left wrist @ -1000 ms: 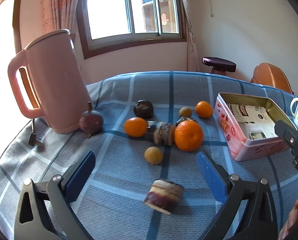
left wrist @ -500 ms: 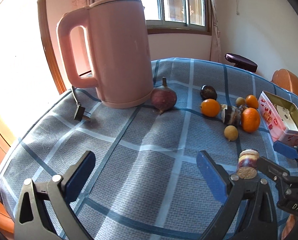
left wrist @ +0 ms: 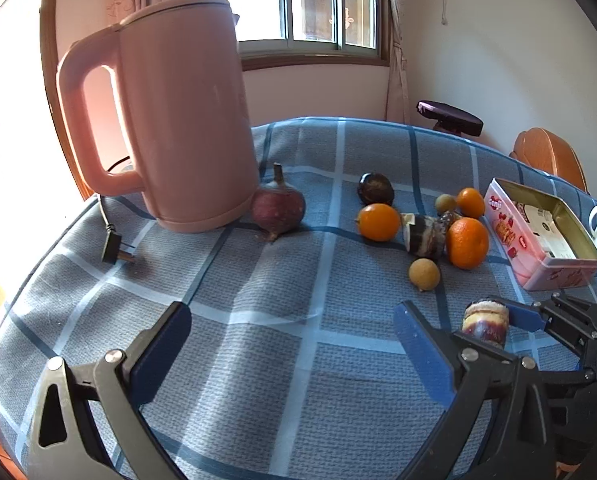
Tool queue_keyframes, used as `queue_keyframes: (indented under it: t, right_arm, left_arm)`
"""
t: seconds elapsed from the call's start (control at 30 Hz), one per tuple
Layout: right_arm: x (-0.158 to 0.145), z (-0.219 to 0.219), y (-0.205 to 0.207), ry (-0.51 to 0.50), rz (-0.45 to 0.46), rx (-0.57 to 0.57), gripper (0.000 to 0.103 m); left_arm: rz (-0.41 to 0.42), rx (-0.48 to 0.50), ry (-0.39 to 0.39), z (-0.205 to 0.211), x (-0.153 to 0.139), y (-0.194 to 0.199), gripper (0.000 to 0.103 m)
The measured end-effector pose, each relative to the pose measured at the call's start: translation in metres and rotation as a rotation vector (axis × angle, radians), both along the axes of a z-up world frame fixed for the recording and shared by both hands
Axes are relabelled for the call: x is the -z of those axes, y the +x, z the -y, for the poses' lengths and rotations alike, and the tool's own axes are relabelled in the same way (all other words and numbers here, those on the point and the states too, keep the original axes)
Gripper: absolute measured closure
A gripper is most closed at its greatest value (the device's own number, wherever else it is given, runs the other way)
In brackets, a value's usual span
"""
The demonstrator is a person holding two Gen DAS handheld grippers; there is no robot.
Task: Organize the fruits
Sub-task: 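Grasp the brown-and-white cylinder with the right tool while the left tool reaches toward a small yellow-brown fruit, then grasp the small yellow-brown fruit with the left tool while the right tool lifts the cylinder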
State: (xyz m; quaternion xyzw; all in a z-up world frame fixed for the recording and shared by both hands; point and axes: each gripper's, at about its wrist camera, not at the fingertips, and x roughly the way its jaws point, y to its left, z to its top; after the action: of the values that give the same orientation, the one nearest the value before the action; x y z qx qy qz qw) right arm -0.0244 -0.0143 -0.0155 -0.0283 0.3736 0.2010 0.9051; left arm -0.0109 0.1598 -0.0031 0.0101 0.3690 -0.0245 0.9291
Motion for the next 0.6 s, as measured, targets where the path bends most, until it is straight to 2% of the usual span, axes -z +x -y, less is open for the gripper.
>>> queue_keyframes:
  t: [0.1,0.23,0.37,0.53,0.6]
  right_arm:
    - [-0.019,0.028,-0.010,0.012,0.105,0.064,0.052]
    - [-0.033,0.060,-0.014,-0.027,0.217,0.175,0.052]
    - [-0.036,0.084,-0.006,0.018,0.207,0.238,0.052]
    - [-0.038,0.098,-0.003,0.042,0.200,0.273,0.052]
    - [-0.039,0.101,-0.005,0.047,0.199,0.282,0.052]
  left_arm:
    - [-0.029,0.054,-0.034,0.013,0.001,0.011,0.000]
    - [-0.050,0.138,-0.063,0.040,0.004,0.025,0.002]
    - [-0.089,0.211,-0.019,0.070,0.014,0.039,0.017]
    - [-0.123,0.228,0.000,0.086,0.024,0.058,0.035]
    - [-0.134,0.228,-0.001,0.087,0.029,0.064,0.050]
